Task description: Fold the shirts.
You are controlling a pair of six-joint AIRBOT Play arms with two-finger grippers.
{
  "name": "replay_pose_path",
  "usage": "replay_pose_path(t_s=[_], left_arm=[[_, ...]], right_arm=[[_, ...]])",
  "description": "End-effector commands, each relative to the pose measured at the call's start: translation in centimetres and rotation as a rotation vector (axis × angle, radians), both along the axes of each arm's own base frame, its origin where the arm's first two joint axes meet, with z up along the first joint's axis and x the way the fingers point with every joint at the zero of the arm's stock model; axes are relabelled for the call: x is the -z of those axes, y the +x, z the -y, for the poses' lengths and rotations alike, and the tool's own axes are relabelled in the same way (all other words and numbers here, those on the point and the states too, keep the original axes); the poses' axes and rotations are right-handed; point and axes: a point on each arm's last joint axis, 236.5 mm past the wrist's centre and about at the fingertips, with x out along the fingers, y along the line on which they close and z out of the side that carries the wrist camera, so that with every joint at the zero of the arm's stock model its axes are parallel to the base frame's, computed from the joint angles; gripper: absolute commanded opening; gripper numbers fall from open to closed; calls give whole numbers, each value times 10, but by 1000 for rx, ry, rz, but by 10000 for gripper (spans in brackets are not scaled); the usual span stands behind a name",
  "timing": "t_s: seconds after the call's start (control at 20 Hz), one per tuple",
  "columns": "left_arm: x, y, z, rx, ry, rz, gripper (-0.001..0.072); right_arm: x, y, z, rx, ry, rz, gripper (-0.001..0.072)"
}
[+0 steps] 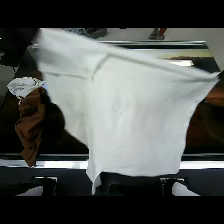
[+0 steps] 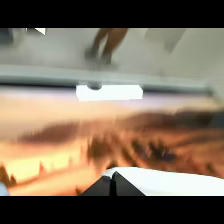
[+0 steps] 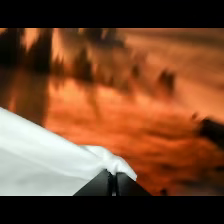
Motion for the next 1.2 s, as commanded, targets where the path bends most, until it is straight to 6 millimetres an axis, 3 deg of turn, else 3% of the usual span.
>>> replay_pose_path(t_s=[0.0, 0.1, 0.2, 0.35, 0.5, 0.65, 0.8, 0.9, 0.95, 1.05, 1.15], left_arm=[[162, 55, 33, 48, 19, -302, 26], [213, 81, 41, 25, -6, -344, 26], [239, 101, 48, -4, -87, -354, 26], [253, 123, 47, -59, -155, -323, 26], [261, 125, 46, -64, -151, -326, 26], [258, 102, 55, 12, -123, -395, 26], [272, 30, 69, 212, -15, -616, 26], [301, -24, 59, 296, 109, -833, 26], [312, -39, 53, 303, 157, -898, 25], [333, -61, 51, 318, 189, -987, 25], [352, -74, 53, 324, 187, -1043, 27]], right_arm=[[129, 54, -9, -53, 17, -220, 39], [166, 100, -10, -35, -2, -154, 40], [186, 137, -3, 34, 1, -67, 40], [202, 177, 9, 96, 1, 51, 40], [209, 189, 15, 112, -14, 89, 40], [200, 166, 8, 18, -44, 12, 42], [195, 112, 8, -46, -41, -168, 41], [212, 60, 9, -76, -20, -383, 41], [222, 46, 7, -65, 6, -444, 41], [242, 22, -3, -76, 52, -547, 41], [256, 10, -13, -82, 93, -588, 42]])
